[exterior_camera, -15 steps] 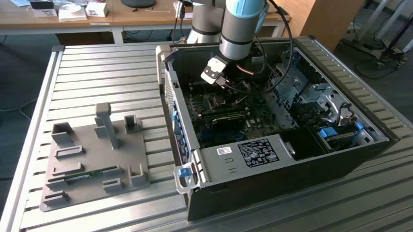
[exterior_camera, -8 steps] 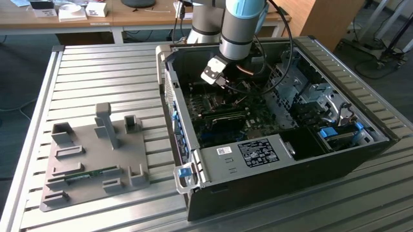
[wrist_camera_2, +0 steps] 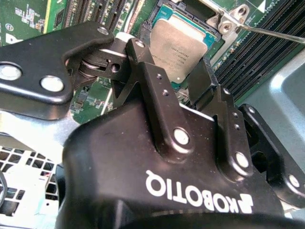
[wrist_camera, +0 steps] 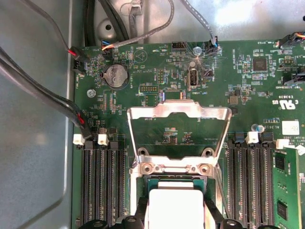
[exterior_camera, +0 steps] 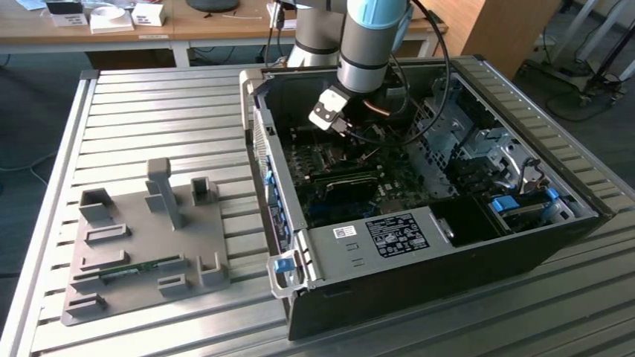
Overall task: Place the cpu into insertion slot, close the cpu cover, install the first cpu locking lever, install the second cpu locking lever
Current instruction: 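Place the cpu into insertion slot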
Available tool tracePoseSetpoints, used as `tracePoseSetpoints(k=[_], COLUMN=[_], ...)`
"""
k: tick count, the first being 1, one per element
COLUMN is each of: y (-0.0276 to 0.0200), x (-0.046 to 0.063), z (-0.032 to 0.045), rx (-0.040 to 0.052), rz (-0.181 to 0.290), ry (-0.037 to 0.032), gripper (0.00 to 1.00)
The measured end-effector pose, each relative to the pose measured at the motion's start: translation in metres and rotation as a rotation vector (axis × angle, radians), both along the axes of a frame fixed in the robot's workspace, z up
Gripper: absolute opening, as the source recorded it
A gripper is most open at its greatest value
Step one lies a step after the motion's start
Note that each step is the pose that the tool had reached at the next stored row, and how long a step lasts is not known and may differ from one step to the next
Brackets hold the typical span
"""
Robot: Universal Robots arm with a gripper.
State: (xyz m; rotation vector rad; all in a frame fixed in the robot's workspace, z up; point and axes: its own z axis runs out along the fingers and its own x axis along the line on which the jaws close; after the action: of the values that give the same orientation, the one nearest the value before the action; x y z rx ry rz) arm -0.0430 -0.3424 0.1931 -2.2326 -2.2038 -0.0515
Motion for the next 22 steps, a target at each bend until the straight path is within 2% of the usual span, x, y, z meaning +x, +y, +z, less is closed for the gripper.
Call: tracePoseSetpoints(k=[22], y=[0.0], x=[0.0], z=[-0.0006], rx=[0.0], rz=[0.0], ry=[-0.0001], gripper=[0.54])
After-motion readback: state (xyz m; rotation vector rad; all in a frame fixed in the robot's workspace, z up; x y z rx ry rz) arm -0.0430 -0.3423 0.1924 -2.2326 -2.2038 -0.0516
